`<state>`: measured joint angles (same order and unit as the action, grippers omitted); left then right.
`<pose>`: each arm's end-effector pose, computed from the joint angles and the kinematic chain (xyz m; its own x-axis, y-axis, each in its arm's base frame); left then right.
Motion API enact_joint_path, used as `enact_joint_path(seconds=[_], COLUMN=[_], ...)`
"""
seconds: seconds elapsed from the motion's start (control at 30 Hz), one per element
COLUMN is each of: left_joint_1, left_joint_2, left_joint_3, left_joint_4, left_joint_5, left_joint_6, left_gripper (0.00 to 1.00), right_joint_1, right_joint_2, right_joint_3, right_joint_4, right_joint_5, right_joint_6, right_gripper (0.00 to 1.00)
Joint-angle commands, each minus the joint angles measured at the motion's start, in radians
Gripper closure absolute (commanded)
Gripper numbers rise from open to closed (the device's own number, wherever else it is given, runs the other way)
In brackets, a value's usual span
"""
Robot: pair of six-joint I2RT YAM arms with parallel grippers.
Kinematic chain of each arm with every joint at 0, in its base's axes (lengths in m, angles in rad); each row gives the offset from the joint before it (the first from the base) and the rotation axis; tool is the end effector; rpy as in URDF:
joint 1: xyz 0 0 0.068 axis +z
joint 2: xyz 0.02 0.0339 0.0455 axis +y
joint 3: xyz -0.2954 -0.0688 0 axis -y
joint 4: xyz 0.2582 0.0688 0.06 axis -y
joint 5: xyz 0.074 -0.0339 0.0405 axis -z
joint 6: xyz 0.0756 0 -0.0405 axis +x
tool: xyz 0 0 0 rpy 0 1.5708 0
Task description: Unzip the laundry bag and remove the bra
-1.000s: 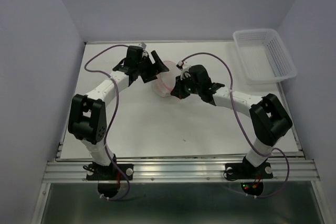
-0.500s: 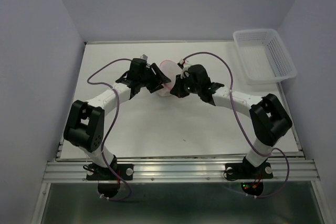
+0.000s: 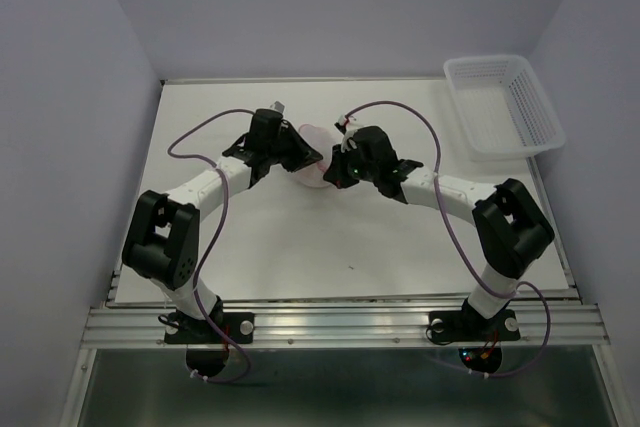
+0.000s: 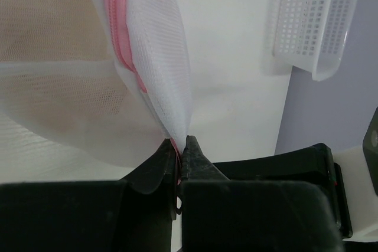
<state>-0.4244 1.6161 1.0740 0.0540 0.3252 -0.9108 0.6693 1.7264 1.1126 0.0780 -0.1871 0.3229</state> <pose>0.3675 -0.1925 0.2585 -0.7734 -0.4720 -0.4232 0.0593 0.6107 -0.7896 0.3355 0.2833 0.2300 -0.6129 -0.0874 -0.7853 -0.5700 0.7372 0.3629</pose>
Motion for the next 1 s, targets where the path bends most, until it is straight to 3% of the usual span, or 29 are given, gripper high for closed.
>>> enact_joint_path(seconds=[0.0, 0.27, 0.43, 0.57, 0.8, 0.87, 0.97], left_joint_1=[0.018, 0.097, 0.144, 0.168, 0.176, 0.184, 0.187], left_joint_2=[-0.041, -0.010, 0.027, 0.059, 0.126, 0.142, 0.145], left_joint_3=[0.066, 0.119, 0.170, 0.220, 0.317, 0.351, 0.395], left_joint_4=[-0.006, -0.019, -0.065, -0.101, -0.143, -0.143, -0.155], left_joint_5=[-0.009, 0.113, 0.184, 0.244, 0.290, 0.340, 0.347], left_joint_6=[0.050, 0.127, 0.231, 0.318, 0.386, 0.394, 0.427], left_gripper=[1.00, 1.00, 1.00, 1.00, 1.00, 1.00, 1.00], right_joint_1=[-0.007, -0.120, -0.183, -0.278, -0.287, -0.287, -0.287], right_joint_2=[-0.005, 0.009, 0.025, 0.056, 0.068, 0.068, 0.088], right_joint_3=[0.001, -0.011, -0.019, -0.031, -0.023, -0.036, -0.020], right_joint_4=[-0.011, -0.004, 0.042, 0.127, 0.177, 0.177, 0.164], right_joint_5=[0.080, 0.078, 0.060, -0.066, -0.305, -0.270, -0.102], right_joint_6=[-0.038, -0.099, -0.243, -0.289, -0.415, -0.424, -0.420], right_gripper=[0.99, 0.99, 0.99, 0.99, 0.99, 0.99, 0.99])
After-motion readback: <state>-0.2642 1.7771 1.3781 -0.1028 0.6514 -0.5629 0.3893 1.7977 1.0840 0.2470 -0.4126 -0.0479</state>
